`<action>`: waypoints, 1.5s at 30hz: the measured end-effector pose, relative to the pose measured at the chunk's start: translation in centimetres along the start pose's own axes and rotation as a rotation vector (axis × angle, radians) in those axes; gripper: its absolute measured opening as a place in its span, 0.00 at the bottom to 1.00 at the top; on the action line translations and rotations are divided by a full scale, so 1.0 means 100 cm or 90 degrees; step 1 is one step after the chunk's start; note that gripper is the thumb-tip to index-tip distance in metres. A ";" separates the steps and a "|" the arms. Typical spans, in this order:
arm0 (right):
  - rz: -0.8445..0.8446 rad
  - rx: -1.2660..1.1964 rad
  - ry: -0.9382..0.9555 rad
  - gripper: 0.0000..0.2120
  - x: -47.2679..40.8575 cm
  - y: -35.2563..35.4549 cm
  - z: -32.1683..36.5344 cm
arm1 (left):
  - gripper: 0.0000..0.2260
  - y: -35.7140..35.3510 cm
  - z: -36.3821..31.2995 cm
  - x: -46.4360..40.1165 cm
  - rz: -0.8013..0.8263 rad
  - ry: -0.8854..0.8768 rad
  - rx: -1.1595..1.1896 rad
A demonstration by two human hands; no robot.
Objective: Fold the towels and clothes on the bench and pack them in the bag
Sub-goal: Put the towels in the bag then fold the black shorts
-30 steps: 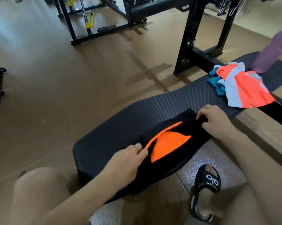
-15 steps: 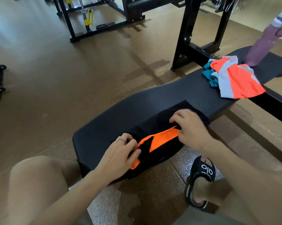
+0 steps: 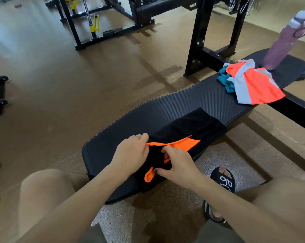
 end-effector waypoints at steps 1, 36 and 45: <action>-0.010 -0.013 -0.005 0.23 -0.001 -0.001 0.000 | 0.05 0.008 0.005 -0.001 -0.012 0.035 0.064; -0.357 -0.619 -0.479 0.10 -0.021 0.076 -0.120 | 0.07 -0.060 -0.038 0.052 0.030 -0.153 -0.201; -0.168 -0.271 -0.393 0.22 -0.026 0.061 -0.116 | 0.05 -0.056 -0.035 0.051 0.014 -0.096 -0.114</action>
Point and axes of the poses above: each hand's wrist, its own x-axis away from the middle knuckle, its own y-axis out of the back of the hand, z = x × y, the point moved 6 cm from there along -x, towards the middle knuckle, and after that the axes turned 1 degree about x, right-handed, at the moved point
